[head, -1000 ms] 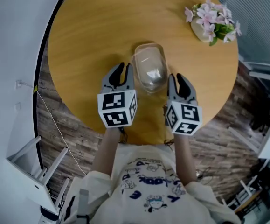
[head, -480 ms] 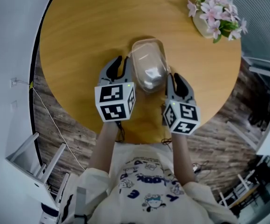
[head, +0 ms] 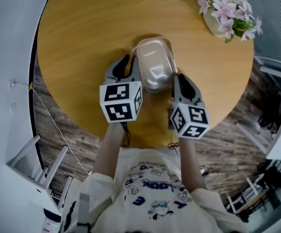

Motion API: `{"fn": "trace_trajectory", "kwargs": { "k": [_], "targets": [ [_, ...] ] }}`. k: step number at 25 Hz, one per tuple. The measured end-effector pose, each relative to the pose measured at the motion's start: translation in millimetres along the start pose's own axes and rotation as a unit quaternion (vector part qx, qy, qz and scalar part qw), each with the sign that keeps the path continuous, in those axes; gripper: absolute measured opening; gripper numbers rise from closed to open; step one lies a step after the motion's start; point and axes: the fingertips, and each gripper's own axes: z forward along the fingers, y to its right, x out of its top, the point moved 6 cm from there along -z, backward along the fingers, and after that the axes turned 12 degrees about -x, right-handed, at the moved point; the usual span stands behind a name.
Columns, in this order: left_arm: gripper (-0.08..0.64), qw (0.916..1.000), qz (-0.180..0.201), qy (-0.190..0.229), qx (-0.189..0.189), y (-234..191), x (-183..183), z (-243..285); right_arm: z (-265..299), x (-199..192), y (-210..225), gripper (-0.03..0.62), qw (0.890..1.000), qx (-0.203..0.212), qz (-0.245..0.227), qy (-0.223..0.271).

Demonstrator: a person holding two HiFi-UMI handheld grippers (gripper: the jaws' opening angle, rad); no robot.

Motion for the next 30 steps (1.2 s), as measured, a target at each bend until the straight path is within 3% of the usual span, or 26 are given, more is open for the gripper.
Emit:
{"fn": "trace_trajectory", "kwargs": {
  "k": [22, 30],
  "targets": [
    [0.031, 0.9993, -0.028, 0.022, -0.005, -0.7, 0.8, 4.3, 1.6, 1.5, 0.3, 0.017, 1.0, 0.022, -0.013, 0.0],
    [0.029, 0.9992, -0.019, 0.036, -0.006, 2.7, 7.9, -9.5, -8.7, 9.1, -3.5, 0.017, 0.999, 0.025, -0.013, 0.019]
  ]
}}
